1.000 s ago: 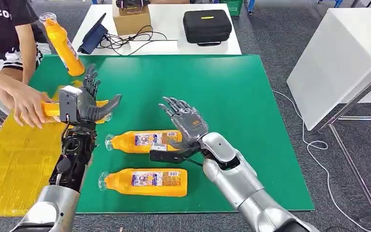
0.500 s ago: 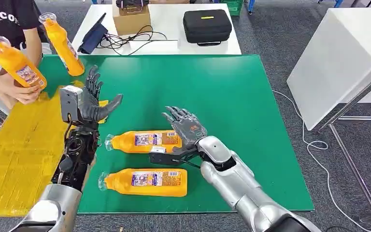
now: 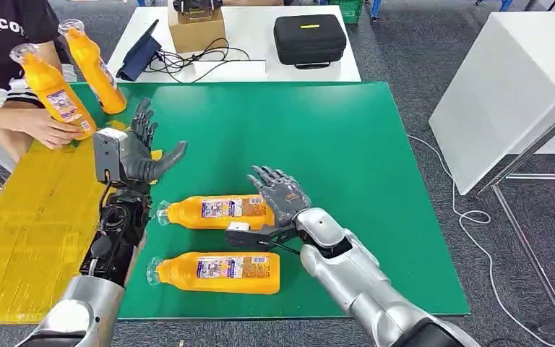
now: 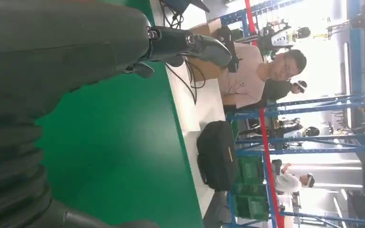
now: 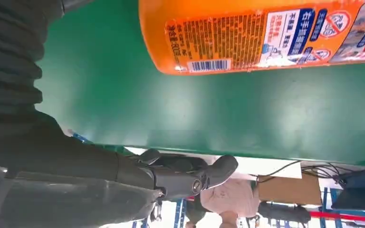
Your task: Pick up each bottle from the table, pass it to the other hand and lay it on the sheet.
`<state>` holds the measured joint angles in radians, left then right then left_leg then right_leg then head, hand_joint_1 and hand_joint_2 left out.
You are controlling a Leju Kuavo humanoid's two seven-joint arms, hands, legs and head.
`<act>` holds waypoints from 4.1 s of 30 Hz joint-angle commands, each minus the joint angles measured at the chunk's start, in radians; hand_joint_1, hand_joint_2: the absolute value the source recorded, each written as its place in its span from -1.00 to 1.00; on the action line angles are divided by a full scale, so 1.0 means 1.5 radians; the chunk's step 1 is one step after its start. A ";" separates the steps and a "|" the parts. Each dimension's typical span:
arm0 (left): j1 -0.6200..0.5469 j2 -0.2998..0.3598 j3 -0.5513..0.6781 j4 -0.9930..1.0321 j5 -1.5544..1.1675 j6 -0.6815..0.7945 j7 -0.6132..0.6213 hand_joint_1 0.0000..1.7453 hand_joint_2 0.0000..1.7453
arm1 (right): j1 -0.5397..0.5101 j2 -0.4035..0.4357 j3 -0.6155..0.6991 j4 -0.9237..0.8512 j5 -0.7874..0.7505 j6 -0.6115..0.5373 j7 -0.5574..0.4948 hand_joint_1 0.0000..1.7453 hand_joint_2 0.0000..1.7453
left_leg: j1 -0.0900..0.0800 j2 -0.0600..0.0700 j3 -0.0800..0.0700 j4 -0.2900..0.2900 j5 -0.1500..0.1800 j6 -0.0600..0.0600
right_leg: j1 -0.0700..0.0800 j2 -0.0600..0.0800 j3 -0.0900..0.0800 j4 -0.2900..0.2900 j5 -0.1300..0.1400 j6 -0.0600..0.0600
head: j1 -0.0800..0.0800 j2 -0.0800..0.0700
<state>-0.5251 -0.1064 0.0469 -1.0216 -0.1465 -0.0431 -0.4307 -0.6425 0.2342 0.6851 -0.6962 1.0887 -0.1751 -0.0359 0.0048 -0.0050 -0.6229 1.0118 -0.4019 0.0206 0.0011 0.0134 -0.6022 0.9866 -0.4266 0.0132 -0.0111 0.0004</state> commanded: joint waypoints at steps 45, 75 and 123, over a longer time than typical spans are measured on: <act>-0.035 -0.024 -0.029 0.124 0.040 -0.002 -0.006 -1.00 1.00 | -0.124 0.043 -0.037 0.237 -0.066 0.090 -0.013 -1.00 1.00 | 0.000 -0.001 0.002 0.000 -0.001 0.000 | 0.000 -0.002 0.003 0.000 -0.001 0.001 | 0.000 0.000; -0.050 -0.034 -0.043 0.094 0.055 -0.010 -0.007 -1.00 1.00 | -0.145 0.046 -0.032 0.254 -0.038 0.117 0.014 -1.00 1.00 | 0.000 -0.001 0.003 0.000 -0.001 -0.001 | 0.000 -0.002 0.004 0.000 -0.001 0.000 | 0.000 0.000; -0.072 -0.047 -0.081 0.135 0.057 -0.013 -0.006 -1.00 1.00 | -0.152 0.061 -0.081 0.286 -0.089 0.167 -0.004 -1.00 1.00 | 0.000 -0.002 0.003 0.000 0.000 -0.001 | 0.000 -0.003 0.003 0.000 -0.001 0.001 | 0.000 0.000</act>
<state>-0.5798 -0.1713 -0.0210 -0.8701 -0.0622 -0.0626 -0.4486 -0.8259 0.3559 0.6306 -0.3609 1.0006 0.0325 -0.0542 0.0047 -0.0047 -0.6215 1.0120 -0.4016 0.0205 0.0009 0.0135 -0.6011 0.9865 -0.4264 0.0133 -0.0111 0.0004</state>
